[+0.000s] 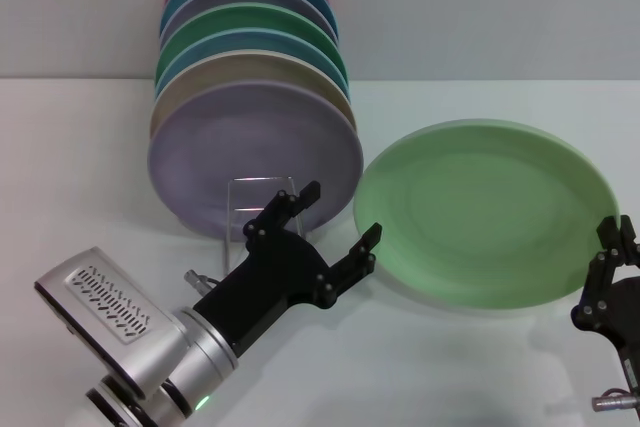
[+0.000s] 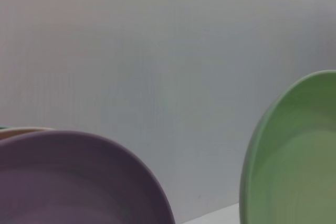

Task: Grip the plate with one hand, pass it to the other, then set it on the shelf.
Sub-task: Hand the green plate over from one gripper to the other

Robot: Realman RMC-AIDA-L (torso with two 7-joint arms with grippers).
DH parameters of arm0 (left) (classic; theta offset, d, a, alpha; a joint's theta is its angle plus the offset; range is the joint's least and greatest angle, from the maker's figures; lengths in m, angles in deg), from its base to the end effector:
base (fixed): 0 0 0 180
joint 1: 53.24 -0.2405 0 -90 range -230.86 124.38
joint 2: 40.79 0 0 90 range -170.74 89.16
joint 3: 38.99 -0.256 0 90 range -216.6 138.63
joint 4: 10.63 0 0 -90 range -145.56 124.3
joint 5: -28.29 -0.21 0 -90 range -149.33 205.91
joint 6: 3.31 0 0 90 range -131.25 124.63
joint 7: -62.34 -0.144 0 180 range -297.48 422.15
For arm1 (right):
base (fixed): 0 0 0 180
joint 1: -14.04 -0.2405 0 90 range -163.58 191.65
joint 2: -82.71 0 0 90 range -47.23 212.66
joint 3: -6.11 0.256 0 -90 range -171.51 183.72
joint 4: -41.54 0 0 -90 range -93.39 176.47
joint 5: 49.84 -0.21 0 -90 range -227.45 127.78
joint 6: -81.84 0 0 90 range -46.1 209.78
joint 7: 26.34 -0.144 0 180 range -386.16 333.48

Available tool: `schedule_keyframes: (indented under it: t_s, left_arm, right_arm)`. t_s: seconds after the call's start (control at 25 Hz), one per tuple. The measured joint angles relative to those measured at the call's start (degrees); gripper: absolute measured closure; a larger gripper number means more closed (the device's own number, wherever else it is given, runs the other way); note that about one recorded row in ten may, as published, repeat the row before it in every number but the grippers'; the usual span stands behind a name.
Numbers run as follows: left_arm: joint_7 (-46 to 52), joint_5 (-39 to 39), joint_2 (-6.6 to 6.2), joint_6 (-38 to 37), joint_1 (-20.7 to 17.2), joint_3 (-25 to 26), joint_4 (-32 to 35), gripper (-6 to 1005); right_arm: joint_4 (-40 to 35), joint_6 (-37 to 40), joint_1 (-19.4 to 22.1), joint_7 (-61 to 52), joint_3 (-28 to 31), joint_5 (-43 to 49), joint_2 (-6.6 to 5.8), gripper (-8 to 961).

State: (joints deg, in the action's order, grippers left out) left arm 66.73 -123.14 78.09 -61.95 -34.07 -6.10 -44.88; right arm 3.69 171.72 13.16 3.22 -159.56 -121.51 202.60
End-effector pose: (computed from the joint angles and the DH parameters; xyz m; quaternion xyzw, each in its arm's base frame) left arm -0.2145 0.2704 -0.1231 -0.8511 -0.1270 -0.3580 0.3625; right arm 0.2764 0.1775 -0.0651 -0.6579 0.1499 0.2943 0.6768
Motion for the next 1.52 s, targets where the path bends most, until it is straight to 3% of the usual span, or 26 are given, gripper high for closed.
schedule_keyframes:
  t_s: [0.88, 1.16, 1.24, 1.52]
  left_arm:
    - [0.00, 0.17, 0.13, 2.22, 0.43, 1.43, -1.26, 218]
    - [0.00, 0.17, 0.21, 2.38, 0.43, 1.56, -1.26, 428]
    - [0.00, 0.16, 0.21, 2.52, 0.43, 1.64, -1.26, 631]
    - [0.00, 0.16, 0.22, 2.58, 0.45, 1.78, -1.26, 630]
  right_arm:
    - [-1.33, -0.50, 0.19, 3.37, 0.00, 0.88, 0.00, 937]
    - [-1.36, -0.59, 0.17, 3.40, 0.00, 1.55, 0.00, 937]
    - [-1.35, -0.59, 0.17, 3.40, 0.00, 1.55, 0.00, 936]
    - [-1.34, -0.59, 0.25, 3.40, 0.00, 1.55, 0.00, 936]
